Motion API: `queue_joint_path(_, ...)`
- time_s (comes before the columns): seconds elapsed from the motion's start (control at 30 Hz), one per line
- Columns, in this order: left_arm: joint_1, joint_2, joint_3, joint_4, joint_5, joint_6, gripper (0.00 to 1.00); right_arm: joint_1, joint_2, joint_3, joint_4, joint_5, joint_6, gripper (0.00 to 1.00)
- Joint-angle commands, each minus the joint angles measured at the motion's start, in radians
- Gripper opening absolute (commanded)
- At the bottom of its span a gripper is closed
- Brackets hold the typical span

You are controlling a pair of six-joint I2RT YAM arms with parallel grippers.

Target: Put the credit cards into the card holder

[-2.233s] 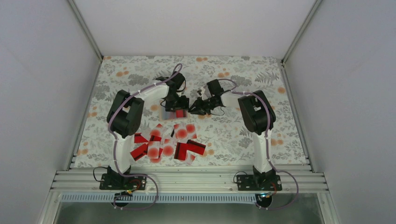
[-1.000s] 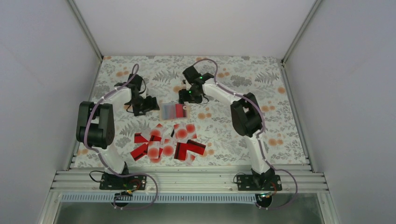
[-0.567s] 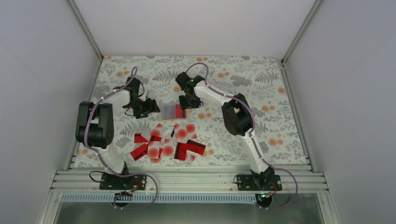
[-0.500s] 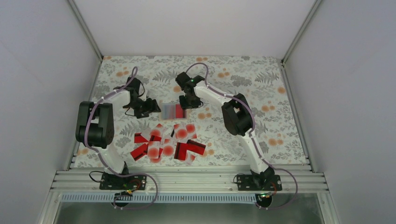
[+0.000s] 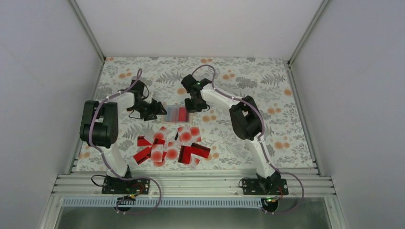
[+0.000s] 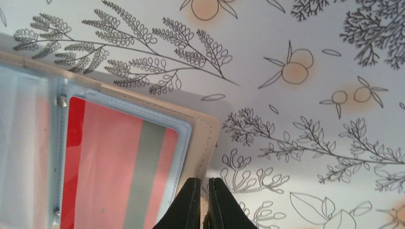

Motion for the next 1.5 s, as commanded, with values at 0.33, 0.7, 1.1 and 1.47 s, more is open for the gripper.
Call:
queue_joint_path(0.33,0.004,0.069,0.003,0.047,0.121,0.037,0.66,-0.004,-0.070,-0.143,0.140,-0.088,0.004,0.04)
queue_joint_path(0.7,0.004,0.044,0.014,0.038,0.183,0.058,0.65,-0.006,-0.067,-0.167,0.161,-0.109,0.018,0.04)
queue_joint_path(1.1,-0.012,0.005,0.029,0.029,0.221,0.068,0.65,-0.006,-0.076,-0.162,0.168,-0.119,0.027,0.04)
queue_joint_path(1.47,-0.040,-0.040,0.055,0.015,0.206,0.044,0.65,-0.006,-0.087,-0.158,0.175,-0.116,0.025,0.04)
